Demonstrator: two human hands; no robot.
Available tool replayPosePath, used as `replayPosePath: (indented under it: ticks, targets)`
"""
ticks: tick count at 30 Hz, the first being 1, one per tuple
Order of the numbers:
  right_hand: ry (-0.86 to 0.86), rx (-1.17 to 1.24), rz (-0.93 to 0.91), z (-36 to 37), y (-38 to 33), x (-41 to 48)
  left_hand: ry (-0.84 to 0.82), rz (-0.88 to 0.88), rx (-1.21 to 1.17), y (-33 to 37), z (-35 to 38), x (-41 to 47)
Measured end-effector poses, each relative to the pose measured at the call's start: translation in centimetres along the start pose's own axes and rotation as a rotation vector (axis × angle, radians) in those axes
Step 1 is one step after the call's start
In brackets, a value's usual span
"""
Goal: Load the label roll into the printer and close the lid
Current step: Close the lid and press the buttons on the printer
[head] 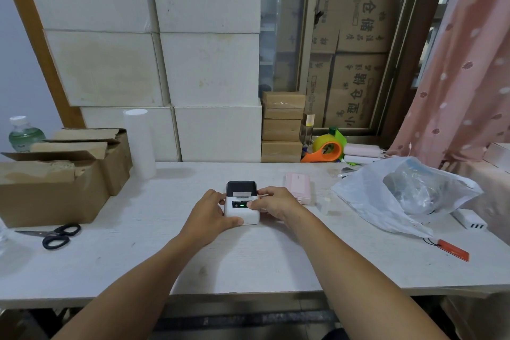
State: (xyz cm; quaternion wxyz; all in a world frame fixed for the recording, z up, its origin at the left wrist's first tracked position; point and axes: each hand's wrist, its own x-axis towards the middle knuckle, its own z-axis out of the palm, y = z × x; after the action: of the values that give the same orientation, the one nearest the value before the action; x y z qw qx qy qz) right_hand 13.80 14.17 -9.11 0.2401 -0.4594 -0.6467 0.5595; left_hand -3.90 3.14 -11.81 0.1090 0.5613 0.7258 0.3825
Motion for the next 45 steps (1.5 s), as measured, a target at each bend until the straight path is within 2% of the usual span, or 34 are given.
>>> replayPosePath:
  ticks: [45]
  targets:
    - [0.055, -0.074, 0.004, 0.44, -0.01, 0.52, -0.014, -0.01, 0.004, 0.14, 0.02, -0.15]
